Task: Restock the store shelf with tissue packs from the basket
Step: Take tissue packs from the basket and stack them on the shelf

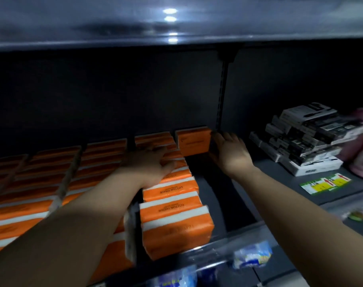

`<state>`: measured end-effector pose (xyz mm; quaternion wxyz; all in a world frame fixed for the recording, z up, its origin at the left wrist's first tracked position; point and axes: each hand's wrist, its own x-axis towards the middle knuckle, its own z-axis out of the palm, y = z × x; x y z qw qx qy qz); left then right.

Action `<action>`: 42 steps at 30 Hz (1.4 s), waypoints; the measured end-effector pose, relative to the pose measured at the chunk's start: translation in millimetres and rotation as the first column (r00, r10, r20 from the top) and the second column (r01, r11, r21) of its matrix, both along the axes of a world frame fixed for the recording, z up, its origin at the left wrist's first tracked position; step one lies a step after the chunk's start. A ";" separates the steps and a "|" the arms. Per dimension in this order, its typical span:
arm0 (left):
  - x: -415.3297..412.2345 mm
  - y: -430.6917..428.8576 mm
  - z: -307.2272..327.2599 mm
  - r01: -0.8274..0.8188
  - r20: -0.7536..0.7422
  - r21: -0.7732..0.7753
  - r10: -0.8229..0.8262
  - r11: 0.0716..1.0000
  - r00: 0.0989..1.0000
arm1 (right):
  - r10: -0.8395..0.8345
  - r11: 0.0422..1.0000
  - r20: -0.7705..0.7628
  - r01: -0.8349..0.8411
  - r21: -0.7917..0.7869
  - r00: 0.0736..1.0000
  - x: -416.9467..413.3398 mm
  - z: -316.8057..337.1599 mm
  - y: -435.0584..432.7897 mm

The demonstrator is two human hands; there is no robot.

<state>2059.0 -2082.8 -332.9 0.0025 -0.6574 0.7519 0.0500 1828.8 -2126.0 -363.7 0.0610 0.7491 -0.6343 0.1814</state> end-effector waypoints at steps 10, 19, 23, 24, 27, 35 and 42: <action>-99.1 133.2 24.0 0.204 -0.298 -0.437 -0.355 0.876 0.886 | -0.053 0.997 0.207 0.062 -0.036 0.977 -72.2 30.9 218.6; -229.4 283.4 -93.7 0.591 -0.403 -0.170 -0.603 0.789 0.689 | -0.451 0.861 0.158 0.381 0.338 0.878 -177.9 -66.5 462.7; -276.2 326.0 -165.4 0.684 -0.359 0.130 -0.609 0.718 0.707 | -0.621 0.715 0.190 0.451 0.534 0.760 -202.4 -135.9 513.1; -283.7 335.2 -184.8 0.670 -0.332 0.245 -0.589 0.700 0.737 | -0.648 0.686 0.202 0.447 0.574 0.734 -205.5 -151.5 519.6; -296.7 359.4 -242.2 0.571 -0.219 0.527 -0.548 0.629 0.807 | -0.714 0.617 0.251 0.420 0.665 0.653 -211.3 -190.7 528.2; -303.3 415.5 -337.9 0.246 -0.094 0.898 -0.386 0.366 0.918 | -0.788 0.570 0.358 0.374 0.731 0.501 -212.1 -240.4 530.5; -307.3 433.8 -365.4 0.118 -0.067 0.978 -0.277 0.173 0.958 | -0.821 0.550 0.396 0.385 0.741 0.411 -217.1 -246.9 524.7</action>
